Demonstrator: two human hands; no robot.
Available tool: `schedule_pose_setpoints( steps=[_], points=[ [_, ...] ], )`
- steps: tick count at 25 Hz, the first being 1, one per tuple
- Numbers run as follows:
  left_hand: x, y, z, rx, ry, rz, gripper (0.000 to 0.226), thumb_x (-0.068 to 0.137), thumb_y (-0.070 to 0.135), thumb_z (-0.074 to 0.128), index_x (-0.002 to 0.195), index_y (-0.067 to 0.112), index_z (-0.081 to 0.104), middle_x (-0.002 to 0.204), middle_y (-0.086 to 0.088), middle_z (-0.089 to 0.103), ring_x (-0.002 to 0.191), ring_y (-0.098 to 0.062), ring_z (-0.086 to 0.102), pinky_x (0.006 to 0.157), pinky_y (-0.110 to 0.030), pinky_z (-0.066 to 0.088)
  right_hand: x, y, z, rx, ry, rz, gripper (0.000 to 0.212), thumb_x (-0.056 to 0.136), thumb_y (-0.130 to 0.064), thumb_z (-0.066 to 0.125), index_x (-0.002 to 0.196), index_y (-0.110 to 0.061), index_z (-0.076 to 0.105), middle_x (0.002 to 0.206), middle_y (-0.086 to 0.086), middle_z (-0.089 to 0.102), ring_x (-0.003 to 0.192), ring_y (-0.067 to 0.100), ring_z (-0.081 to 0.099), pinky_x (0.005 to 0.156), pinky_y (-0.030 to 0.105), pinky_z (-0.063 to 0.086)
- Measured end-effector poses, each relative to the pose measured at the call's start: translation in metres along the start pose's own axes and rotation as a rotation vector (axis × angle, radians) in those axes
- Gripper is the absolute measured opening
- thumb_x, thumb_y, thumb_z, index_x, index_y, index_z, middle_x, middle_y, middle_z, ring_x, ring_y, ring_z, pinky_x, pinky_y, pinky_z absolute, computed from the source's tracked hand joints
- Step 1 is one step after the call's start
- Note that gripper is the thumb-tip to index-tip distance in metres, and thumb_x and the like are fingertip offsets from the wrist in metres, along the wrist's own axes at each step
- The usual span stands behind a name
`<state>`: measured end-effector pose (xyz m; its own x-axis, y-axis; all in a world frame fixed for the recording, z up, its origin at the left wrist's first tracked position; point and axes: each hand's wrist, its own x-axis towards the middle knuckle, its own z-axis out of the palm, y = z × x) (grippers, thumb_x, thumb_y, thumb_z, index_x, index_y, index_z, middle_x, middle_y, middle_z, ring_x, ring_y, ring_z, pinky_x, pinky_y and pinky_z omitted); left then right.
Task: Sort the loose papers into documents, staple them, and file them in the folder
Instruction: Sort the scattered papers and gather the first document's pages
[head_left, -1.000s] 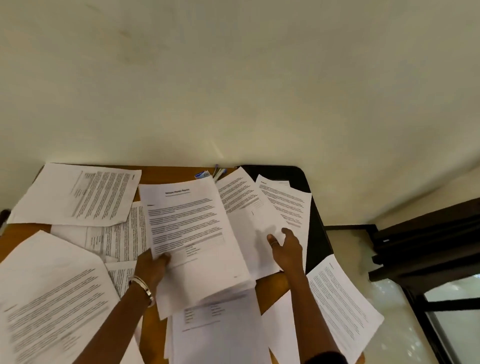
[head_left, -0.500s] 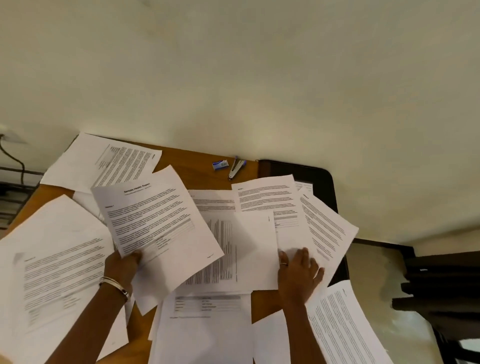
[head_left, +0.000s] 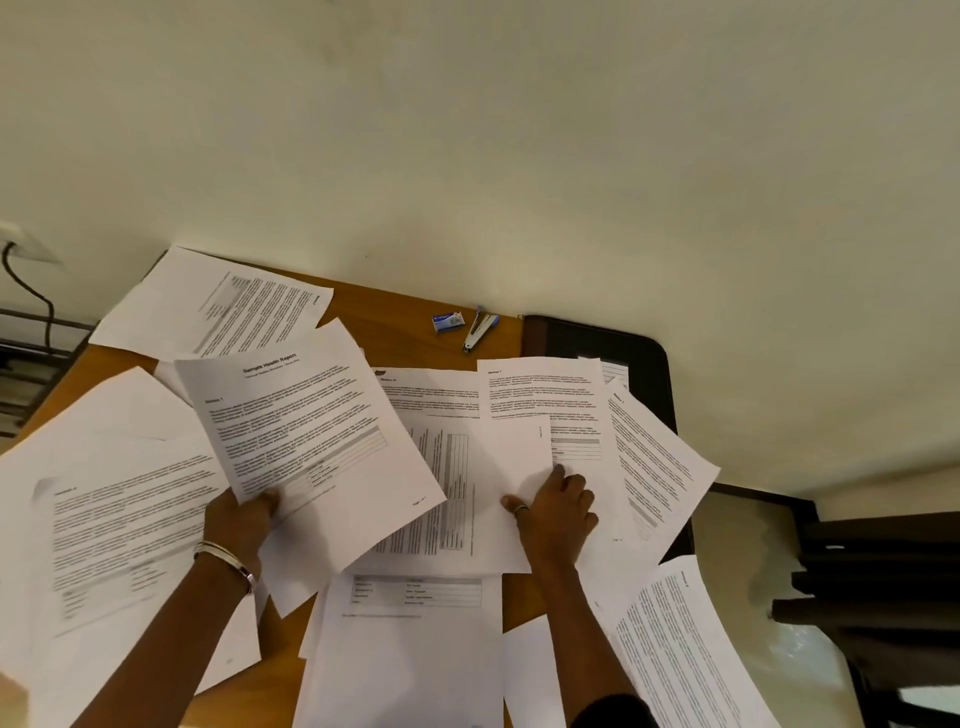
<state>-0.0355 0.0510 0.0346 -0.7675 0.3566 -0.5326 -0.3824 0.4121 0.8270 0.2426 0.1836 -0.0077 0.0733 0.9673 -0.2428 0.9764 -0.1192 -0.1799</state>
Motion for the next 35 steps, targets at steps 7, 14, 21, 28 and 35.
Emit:
schedule_pose_setpoints(
  steps=[7, 14, 21, 28, 35],
  points=[
    [0.011, 0.010, -0.029, -0.048, 0.088, -0.019, 0.038, 0.088, 0.001, 0.058, 0.125, -0.001, 0.052, 0.125, -0.019, 0.056, 0.097, -0.028, 0.050, 0.087, -0.039, 0.041, 0.009, 0.016, -0.023, 1.181, 0.129, 0.299, 0.030, 0.087, -0.010, 0.068, 0.116, -0.007, 0.062, 0.119, 0.006, 0.063, 0.112, 0.025, 0.058, 0.095, 0.032, 0.044],
    [0.014, 0.009, -0.028, -0.002, 0.024, -0.003, 0.041, 0.088, 0.002, 0.057, 0.128, -0.002, 0.050, 0.129, -0.021, 0.053, 0.115, -0.043, 0.049, 0.089, -0.042, 0.040, -0.001, 0.045, -0.032, 1.335, 0.223, 0.517, 0.041, 0.090, -0.011, 0.064, 0.129, -0.004, 0.054, 0.135, 0.009, 0.053, 0.121, 0.027, 0.051, 0.101, 0.036, 0.042],
    [0.013, 0.002, -0.024, 0.106, -0.078, 0.010, 0.036, 0.088, -0.005, 0.054, 0.124, -0.005, 0.051, 0.126, -0.023, 0.053, 0.115, -0.043, 0.049, 0.091, -0.042, 0.040, -0.004, 0.044, -0.026, 1.251, 0.248, 0.695, 0.044, 0.096, -0.023, 0.055, 0.136, -0.007, 0.044, 0.134, 0.015, 0.052, 0.120, 0.035, 0.052, 0.098, 0.043, 0.045],
    [0.026, -0.009, -0.052, 0.082, 0.036, -0.056, 0.037, 0.087, -0.010, 0.052, 0.124, -0.007, 0.052, 0.129, -0.024, 0.052, 0.119, -0.041, 0.048, 0.098, -0.041, 0.040, -0.024, -0.029, -0.026, 0.119, 0.366, 0.061, 0.068, 0.087, -0.026, 0.064, 0.144, -0.009, 0.033, 0.132, 0.023, 0.044, 0.116, 0.039, 0.040, 0.090, 0.048, 0.038],
    [0.031, -0.009, -0.076, 0.087, 0.094, -0.078, 0.034, 0.088, -0.007, 0.051, 0.122, -0.005, 0.054, 0.126, -0.021, 0.055, 0.116, -0.041, 0.050, 0.098, -0.045, 0.043, -0.075, -0.100, 0.059, -0.345, -0.411, -0.817, 0.109, 0.066, -0.073, 0.064, 0.152, -0.022, 0.019, 0.159, 0.018, 0.011, 0.143, 0.045, 0.012, 0.108, 0.061, 0.024]
  ],
)
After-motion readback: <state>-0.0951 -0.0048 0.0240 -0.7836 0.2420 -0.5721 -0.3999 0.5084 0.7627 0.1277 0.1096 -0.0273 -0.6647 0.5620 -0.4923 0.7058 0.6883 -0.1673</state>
